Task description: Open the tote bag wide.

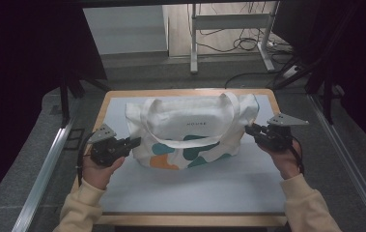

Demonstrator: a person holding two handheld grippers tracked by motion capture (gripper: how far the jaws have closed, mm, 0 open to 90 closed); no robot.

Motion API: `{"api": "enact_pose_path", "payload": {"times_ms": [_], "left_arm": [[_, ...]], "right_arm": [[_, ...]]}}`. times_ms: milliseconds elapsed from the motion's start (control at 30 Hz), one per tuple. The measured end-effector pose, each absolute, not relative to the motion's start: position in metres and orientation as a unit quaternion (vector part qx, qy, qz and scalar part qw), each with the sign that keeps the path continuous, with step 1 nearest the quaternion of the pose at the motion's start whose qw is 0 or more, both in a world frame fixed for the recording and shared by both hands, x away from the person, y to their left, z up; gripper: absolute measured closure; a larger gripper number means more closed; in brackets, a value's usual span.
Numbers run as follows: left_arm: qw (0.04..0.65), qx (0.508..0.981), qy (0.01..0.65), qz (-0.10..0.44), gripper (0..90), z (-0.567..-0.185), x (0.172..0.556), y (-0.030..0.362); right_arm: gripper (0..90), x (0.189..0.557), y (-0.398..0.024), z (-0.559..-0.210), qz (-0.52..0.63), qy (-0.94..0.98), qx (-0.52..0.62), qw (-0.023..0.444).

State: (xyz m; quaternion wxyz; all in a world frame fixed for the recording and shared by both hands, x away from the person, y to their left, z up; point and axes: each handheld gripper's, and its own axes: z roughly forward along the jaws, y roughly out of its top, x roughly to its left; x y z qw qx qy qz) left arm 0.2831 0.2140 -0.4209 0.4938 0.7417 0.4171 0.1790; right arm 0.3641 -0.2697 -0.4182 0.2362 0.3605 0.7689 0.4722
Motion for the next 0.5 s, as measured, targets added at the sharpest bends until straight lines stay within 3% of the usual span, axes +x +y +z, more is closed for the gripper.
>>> {"api": "enact_pose_path", "payload": {"times_ms": [500], "left_arm": [[0.497,0.745,0.410,0.174,84.3,-0.432,0.269,0.220]], "right_arm": [[80.0,0.342,-0.270,-0.422,0.492,0.765,0.332,0.250]]}}
